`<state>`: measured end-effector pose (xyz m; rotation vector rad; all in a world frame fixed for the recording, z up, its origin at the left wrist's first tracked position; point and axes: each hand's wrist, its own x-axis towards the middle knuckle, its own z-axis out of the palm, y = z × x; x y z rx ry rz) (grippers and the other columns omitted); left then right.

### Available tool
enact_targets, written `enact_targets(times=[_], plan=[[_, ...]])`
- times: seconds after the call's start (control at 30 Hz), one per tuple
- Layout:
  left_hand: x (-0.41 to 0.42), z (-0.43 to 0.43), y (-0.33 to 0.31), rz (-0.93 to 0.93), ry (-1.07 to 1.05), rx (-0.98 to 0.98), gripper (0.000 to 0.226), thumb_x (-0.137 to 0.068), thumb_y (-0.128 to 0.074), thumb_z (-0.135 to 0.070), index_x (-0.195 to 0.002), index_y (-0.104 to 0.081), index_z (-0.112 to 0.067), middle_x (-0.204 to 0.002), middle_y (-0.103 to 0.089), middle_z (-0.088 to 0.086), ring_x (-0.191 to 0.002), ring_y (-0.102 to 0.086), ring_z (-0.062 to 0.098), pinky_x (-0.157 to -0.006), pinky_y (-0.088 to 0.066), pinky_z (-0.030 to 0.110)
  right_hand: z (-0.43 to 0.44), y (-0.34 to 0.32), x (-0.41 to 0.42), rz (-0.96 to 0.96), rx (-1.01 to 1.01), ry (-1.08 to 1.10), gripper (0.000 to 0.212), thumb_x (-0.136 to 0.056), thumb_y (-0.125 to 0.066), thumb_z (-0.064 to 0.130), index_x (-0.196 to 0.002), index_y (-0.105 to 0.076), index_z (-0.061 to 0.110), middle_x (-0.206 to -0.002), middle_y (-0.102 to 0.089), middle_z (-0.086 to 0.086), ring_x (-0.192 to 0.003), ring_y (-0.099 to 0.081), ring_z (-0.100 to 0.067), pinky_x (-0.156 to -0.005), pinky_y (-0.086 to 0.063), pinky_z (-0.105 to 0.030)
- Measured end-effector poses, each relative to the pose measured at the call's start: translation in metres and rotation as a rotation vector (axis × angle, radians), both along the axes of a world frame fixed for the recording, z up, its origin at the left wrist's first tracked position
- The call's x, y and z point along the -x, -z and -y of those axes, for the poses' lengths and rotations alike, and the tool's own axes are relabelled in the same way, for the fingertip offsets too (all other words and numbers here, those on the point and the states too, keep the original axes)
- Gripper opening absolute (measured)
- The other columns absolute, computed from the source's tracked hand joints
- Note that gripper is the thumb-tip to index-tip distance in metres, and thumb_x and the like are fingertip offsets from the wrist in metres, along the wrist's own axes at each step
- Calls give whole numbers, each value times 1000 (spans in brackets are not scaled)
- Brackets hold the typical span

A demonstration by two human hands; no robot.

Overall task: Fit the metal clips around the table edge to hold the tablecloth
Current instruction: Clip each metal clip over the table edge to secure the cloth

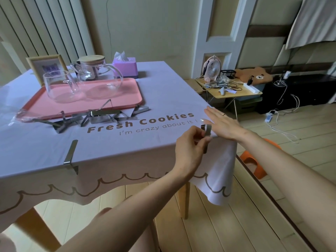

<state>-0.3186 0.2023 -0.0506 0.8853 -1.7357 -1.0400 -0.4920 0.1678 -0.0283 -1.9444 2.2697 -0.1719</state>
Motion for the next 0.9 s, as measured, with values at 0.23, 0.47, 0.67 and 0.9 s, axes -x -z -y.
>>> enact_targets(times=[0.23, 0.47, 0.67, 0.9], plan=[[-7, 37, -36, 306, -41, 282, 9, -85, -65, -21, -87, -65, -13, -88, -66, 1, -89, -57, 17, -73, -43, 31, -3, -4, -3, 5, -11, 3, 58, -100, -23, 44, -151, -5, 23, -158, 5, 11, -144, 5, -5, -114, -12, -38], [-11, 73, -39, 491, 285, 365, 10, -85, -64, -7, -94, -63, -3, -107, -52, 5, -95, -61, 21, -88, -51, 36, 1, 0, 4, 36, 16, -8, 52, -101, -21, 34, -151, -9, 25, -158, 1, 10, -145, 1, -6, -115, -11, -37], [-3, 67, -34, 769, 382, 625, 12, -96, -47, -16, -104, -53, -11, -101, -64, 8, -83, -52, 21, -67, -35, 29, 4, 6, 13, 108, 61, -40, 48, -103, -25, 28, -150, -17, 21, -158, -7, 9, -144, -5, -6, -116, -10, -30], [4, 72, -30, 765, 406, 616, 14, -97, -43, -19, -107, -50, -11, -93, -63, 12, -74, -47, 22, -67, -36, 33, -11, 22, 32, 369, 223, -39, 44, -102, -32, 17, -145, -29, 14, -155, -20, 3, -143, -20, -12, -111, -13, -20]])
